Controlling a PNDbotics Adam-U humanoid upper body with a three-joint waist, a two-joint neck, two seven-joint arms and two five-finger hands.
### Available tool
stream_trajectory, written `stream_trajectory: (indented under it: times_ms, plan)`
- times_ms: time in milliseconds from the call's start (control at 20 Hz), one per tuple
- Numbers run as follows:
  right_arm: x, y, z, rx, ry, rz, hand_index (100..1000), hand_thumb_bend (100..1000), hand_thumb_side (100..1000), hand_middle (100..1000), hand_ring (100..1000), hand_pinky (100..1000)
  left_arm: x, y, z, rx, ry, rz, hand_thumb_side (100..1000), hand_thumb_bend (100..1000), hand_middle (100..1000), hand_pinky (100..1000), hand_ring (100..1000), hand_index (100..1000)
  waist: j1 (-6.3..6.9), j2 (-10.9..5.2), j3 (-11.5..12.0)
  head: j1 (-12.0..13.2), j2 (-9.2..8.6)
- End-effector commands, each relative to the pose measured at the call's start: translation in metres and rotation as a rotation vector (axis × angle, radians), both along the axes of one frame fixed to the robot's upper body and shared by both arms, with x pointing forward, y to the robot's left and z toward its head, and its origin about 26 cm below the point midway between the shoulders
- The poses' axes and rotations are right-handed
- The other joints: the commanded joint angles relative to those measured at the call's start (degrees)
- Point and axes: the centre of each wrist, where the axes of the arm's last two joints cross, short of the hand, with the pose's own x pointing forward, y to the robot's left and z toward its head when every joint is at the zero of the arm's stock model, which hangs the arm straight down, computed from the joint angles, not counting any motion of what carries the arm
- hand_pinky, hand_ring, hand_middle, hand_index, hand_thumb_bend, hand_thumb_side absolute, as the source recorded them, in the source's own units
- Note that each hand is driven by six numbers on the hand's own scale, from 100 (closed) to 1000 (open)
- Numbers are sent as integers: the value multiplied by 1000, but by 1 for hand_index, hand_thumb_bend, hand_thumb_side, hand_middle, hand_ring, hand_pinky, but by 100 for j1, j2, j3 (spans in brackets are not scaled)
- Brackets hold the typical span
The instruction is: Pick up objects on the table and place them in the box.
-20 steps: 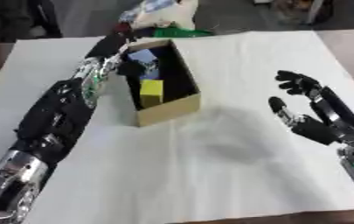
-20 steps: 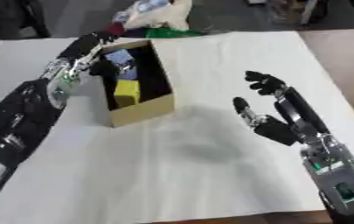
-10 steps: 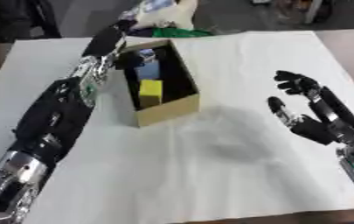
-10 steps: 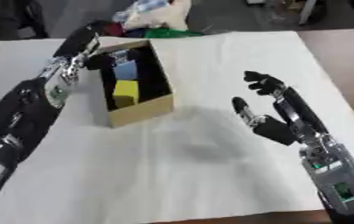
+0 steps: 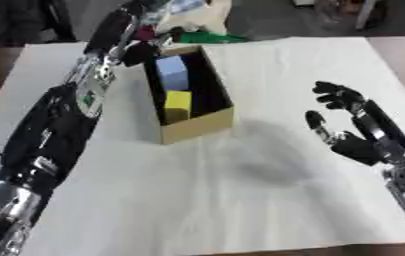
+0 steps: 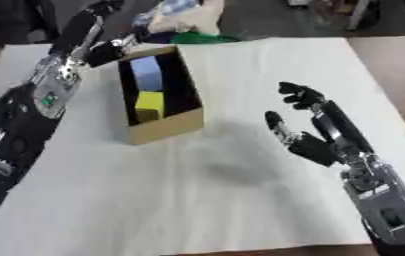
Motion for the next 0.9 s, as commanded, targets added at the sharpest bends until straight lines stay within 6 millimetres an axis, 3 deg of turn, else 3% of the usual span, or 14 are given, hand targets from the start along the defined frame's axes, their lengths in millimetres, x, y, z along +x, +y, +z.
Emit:
stream_trajectory:
  times_ms: [50, 200, 250, 300, 600, 900]
  plan:
    - [0, -3, 10, 17, -36, -13, 958, 260, 807, 849, 834, 811, -12, 15, 17, -6, -89, -51, 957, 448, 805, 831, 867, 957, -13, -115, 14, -35, -8]
    - [0, -3, 9, 18, -37, -14, 958, 260, 807, 849, 834, 811, -23, 22, 19, -23, -105, -106, 957, 448, 805, 831, 867, 957, -12, -115, 17, -36, -8]
    - [0, -3, 10, 20, -39, -17, 953, 242, 784, 839, 823, 800, -26, 24, 21, -30, -102, -111, 946, 383, 786, 818, 854, 948, -11, -106, 31, -54, -15]
    - [0, -5, 13, 36, -51, -27, 953, 239, 781, 839, 822, 799, -29, 25, 19, -43, -101, -118, 947, 378, 785, 818, 854, 948, -13, -71, 87, -109, -44]
    - [-2, -8, 16, 87, -92, -70, 949, 221, 770, 836, 819, 796, -57, 29, -6, -123, -84, -184, 956, 352, 782, 817, 853, 945, -36, -12, 231, -192, -93]
    - [-2, -5, 15, 98, -93, -71, 949, 217, 767, 835, 819, 796, -89, 29, -30, -205, -30, -237, 964, 339, 780, 818, 853, 944, -49, -38, 206, -142, -59]
